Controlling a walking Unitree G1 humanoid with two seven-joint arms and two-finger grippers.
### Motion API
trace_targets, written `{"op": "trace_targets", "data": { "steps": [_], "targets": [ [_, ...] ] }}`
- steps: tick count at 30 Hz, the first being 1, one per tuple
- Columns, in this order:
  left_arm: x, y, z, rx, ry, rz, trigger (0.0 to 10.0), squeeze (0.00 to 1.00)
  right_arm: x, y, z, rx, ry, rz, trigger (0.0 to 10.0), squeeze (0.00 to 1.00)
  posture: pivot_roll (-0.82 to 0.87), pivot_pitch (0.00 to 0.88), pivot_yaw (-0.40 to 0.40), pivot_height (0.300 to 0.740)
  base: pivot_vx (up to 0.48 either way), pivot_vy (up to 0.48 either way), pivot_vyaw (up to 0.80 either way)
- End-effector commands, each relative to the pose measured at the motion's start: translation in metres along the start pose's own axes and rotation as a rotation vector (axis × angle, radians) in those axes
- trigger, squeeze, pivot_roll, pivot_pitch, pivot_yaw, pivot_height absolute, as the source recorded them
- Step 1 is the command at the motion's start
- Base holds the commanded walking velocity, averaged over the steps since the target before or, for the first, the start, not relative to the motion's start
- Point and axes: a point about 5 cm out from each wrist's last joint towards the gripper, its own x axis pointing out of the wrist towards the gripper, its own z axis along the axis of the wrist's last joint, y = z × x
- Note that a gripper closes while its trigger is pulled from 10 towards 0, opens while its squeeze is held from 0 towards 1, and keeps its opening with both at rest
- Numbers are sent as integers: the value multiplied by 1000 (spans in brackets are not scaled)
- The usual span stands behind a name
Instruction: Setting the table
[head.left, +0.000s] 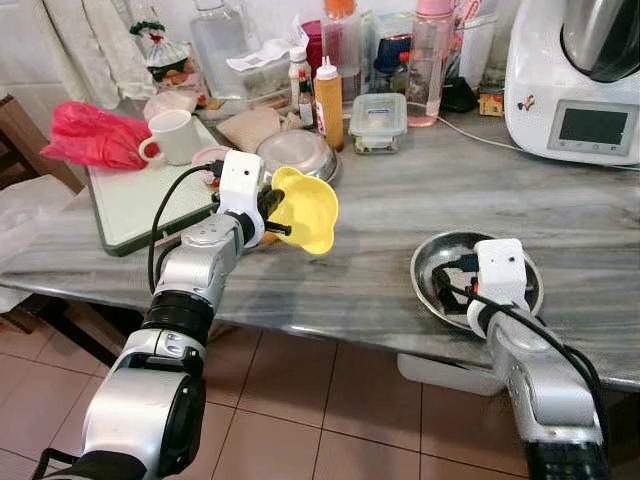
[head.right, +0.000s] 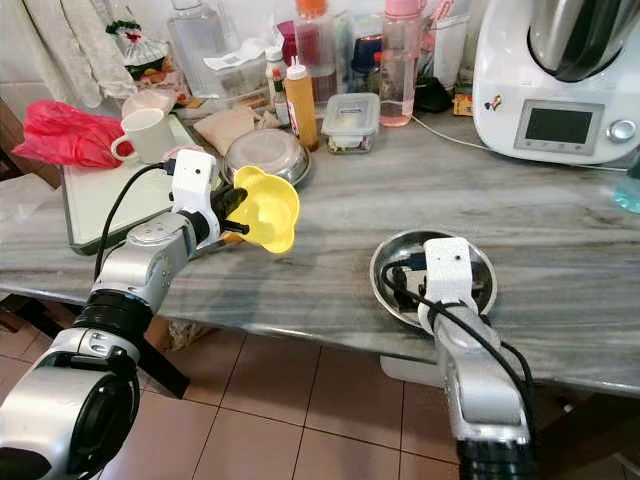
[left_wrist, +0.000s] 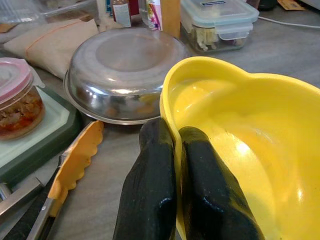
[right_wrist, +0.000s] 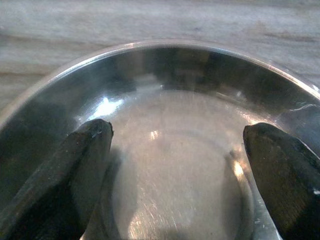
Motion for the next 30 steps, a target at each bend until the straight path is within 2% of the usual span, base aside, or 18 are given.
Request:
{"op": "trace_targets", "data": {
  "steps": [1,6,9,13,15,21,25,30],
  "targets": [
    [0,3,5,6,-9,3,10000,0,-8,2,10,18,-70,-2,10000,0,-100,51,125,740,0,0,0],
    [0,-2,5,-26,-39,-4,10000,0,-25,-3,9,46,-146,-61,10000,0,-129,46,125,740,0,0,0],
    [-2,-3,5,-54,-66,-6,10000,0,-31,-6,13,0,-199,-97,10000,0,-137,43,122,740,0,0,0],
    [-8,-7,6,-95,-151,-7,10000,0,-39,-8,23,-28,-283,-143,10000,0,-138,39,111,740,0,0,0],
    [-15,-12,7,-112,-230,-7,10000,0,-44,-8,27,-49,-327,-164,10000,0,-136,36,104,740,0,0,0],
    [-34,-16,5,-119,-357,40,10000,0,-50,-9,32,-83,-390,-168,10000,0,-127,25,86,740,0,0,0],
    [-45,-17,-3,-136,-373,70,10000,0,-51,-8,29,-82,-388,-175,10000,0,-121,18,81,740,0,0,0],
    [-55,-22,-18,-120,-339,74,10000,0,-51,-7,24,-79,-376,-180,10000,0,-118,14,81,740,0,0,0]
  ]
}}
